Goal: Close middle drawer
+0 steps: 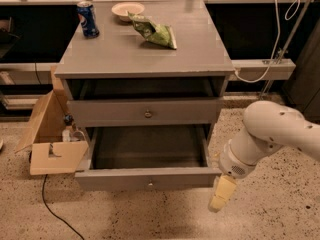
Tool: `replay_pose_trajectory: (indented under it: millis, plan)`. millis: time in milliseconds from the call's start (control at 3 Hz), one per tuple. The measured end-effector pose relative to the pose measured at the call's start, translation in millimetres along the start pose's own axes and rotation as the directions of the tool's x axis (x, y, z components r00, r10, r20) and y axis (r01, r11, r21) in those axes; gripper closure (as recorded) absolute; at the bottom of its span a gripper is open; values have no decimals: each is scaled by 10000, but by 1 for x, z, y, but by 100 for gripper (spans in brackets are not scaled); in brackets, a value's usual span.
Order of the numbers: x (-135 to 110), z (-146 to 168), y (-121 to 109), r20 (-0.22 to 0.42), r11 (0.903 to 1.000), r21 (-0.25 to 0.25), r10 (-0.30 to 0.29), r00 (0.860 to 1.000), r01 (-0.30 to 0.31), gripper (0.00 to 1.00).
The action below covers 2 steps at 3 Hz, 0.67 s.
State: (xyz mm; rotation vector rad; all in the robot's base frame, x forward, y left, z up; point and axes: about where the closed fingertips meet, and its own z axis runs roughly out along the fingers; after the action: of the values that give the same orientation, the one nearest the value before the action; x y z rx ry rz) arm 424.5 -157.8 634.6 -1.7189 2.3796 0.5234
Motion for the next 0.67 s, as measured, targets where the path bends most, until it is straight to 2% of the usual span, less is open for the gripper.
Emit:
replay_pose_trajectory:
  millis: [333,667]
  plan:
    - [18,64,-22,-24,9961,-667,-589,9983,586,2]
    - [31,103,-33,107,9904,-1121,-796,9968,803,24]
